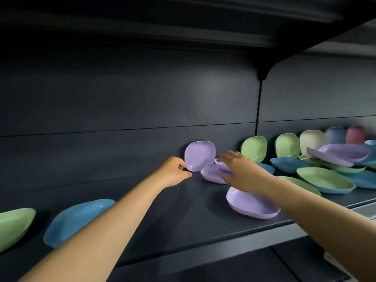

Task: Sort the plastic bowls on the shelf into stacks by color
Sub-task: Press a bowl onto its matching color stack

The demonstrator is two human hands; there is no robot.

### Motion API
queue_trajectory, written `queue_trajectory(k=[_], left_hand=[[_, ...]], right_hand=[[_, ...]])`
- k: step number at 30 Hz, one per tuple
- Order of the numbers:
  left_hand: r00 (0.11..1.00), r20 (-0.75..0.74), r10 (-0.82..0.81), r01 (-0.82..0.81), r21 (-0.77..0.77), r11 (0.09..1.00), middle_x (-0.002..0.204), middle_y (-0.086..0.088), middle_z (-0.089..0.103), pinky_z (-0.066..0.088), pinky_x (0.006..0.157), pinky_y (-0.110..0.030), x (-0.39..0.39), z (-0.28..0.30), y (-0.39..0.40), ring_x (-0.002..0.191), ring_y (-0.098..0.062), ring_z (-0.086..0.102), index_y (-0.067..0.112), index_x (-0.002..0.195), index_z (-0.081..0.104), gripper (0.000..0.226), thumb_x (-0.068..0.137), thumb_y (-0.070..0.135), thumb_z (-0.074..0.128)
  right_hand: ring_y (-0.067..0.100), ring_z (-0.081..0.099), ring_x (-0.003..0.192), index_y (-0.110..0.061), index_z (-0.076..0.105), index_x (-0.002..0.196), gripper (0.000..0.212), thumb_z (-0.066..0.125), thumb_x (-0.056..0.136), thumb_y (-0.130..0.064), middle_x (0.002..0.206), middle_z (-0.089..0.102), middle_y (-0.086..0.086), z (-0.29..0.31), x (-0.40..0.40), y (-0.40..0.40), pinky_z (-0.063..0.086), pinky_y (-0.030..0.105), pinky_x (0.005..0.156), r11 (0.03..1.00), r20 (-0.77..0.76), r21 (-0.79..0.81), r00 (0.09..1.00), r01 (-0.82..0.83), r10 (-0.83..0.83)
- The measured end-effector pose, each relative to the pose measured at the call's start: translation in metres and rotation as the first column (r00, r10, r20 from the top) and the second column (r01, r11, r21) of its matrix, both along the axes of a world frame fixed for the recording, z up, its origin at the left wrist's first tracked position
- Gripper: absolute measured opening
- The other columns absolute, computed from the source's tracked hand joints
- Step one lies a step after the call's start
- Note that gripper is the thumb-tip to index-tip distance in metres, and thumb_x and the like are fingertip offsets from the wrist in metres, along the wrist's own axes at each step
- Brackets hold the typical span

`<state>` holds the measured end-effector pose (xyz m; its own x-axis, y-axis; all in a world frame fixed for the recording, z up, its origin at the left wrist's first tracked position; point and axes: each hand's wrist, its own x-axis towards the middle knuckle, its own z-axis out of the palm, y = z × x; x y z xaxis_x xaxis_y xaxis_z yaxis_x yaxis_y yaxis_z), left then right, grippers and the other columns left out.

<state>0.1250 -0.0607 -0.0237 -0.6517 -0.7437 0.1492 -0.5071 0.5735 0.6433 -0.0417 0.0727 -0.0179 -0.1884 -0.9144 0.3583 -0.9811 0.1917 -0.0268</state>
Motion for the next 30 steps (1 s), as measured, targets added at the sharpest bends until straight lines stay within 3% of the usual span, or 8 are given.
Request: queue_trajectory(k=[2,5,9,13,18,22,25,30], left_hand=[[0.999,0.012,-0.034,0.034,0.005,0.999,0.092,0.002,0.039,0.029,0.063,-0.025,-0.036,-0.001,0.014,0.081,-0.016,0.037,0.025,0.09,0.042,0.024,0.083,0.028,0.065],[0.999,0.03,-0.021,0.018,0.071,0.997,0.091,0.006,0.046,0.035,0.074,-0.024,-0.085,-0.006,0.037,0.084,-0.018,0.046,0.026,0.097,0.051,0.024,0.082,0.032,0.067],[0.994,0.105,0.001,-0.015,0.134,0.991,0.072,0.002,0.042,0.04,0.062,-0.028,-0.132,-0.03,0.059,0.066,-0.015,0.039,0.016,0.074,0.047,0.029,0.072,0.035,0.069],[0.972,0.218,0.082,-0.121,0.169,0.978,0.079,-0.001,0.053,0.035,0.055,-0.021,-0.149,-0.051,0.068,0.067,-0.015,0.047,0.016,0.087,0.054,0.028,0.076,0.035,0.071],[0.96,0.24,0.145,-0.202,0.232,0.952,0.071,-0.002,0.043,0.026,0.055,-0.026,-0.154,-0.064,0.063,0.066,-0.018,0.037,0.017,0.075,0.053,0.022,0.071,0.023,0.073],[0.966,0.115,0.23,-0.257,0.38,0.889,0.059,0.0,0.035,0.022,0.055,-0.027,-0.144,-0.067,0.049,0.06,-0.018,0.033,0.018,0.054,0.039,0.037,0.069,0.02,0.072],[0.948,-0.004,0.319,-0.276,0.487,0.828,0.065,0.002,0.055,0.035,0.062,-0.023,-0.133,-0.066,0.041,0.066,-0.016,0.052,0.012,0.064,0.053,0.023,0.076,0.017,0.072],[0.888,-0.106,0.448,-0.313,0.576,0.756,0.095,-0.003,0.071,0.046,0.074,-0.025,-0.123,-0.068,0.03,0.088,-0.018,0.064,0.003,0.092,0.063,0.015,0.082,0.014,0.065]], right_hand=[[0.025,0.042,0.123,-0.014,0.043,0.137,0.048,0.053,0.091,-0.024,0.132,0.046,0.006,0.004,-0.04,0.016,0.034,0.029,0.1,1.0,-0.024,0.017,1.0,0.008,-0.007],[0.023,0.039,0.127,-0.015,0.042,0.137,0.047,0.053,0.093,-0.027,0.137,0.044,0.004,0.006,-0.099,0.041,0.03,0.026,0.102,0.999,-0.019,0.046,1.0,0.022,-0.021],[0.019,0.039,0.128,-0.018,0.041,0.138,0.048,0.053,0.092,-0.027,0.138,0.043,-0.001,0.002,-0.166,0.056,0.032,0.026,0.1,0.993,0.053,0.111,0.997,0.045,-0.051],[0.019,0.054,0.107,-0.018,0.047,0.133,0.046,0.058,0.09,-0.028,0.131,0.05,0.001,-0.011,-0.208,0.037,0.045,0.029,0.088,0.992,0.255,0.118,0.964,0.043,-0.072],[0.022,0.056,0.109,-0.016,0.049,0.131,0.051,0.064,0.086,-0.035,0.127,0.057,0.005,-0.028,-0.235,-0.018,0.042,0.025,0.085,0.994,0.543,0.101,0.834,0.05,-0.097],[0.023,0.056,0.08,-0.016,0.054,0.104,0.033,0.067,0.082,-0.037,0.093,0.06,0.007,-0.036,-0.249,-0.063,0.04,0.027,0.073,0.99,0.697,0.099,0.703,0.104,-0.143],[0.02,0.047,0.053,-0.015,0.041,0.065,0.034,0.068,0.081,-0.028,0.061,0.043,0.007,-0.042,-0.256,-0.089,0.035,0.027,0.062,0.989,0.77,0.105,0.621,0.102,-0.146],[0.019,0.041,0.044,-0.003,0.055,0.058,0.025,0.062,0.081,-0.01,0.05,0.052,0.01,-0.051,-0.26,-0.113,0.034,0.024,0.047,0.977,0.761,0.16,0.614,0.139,-0.212]])
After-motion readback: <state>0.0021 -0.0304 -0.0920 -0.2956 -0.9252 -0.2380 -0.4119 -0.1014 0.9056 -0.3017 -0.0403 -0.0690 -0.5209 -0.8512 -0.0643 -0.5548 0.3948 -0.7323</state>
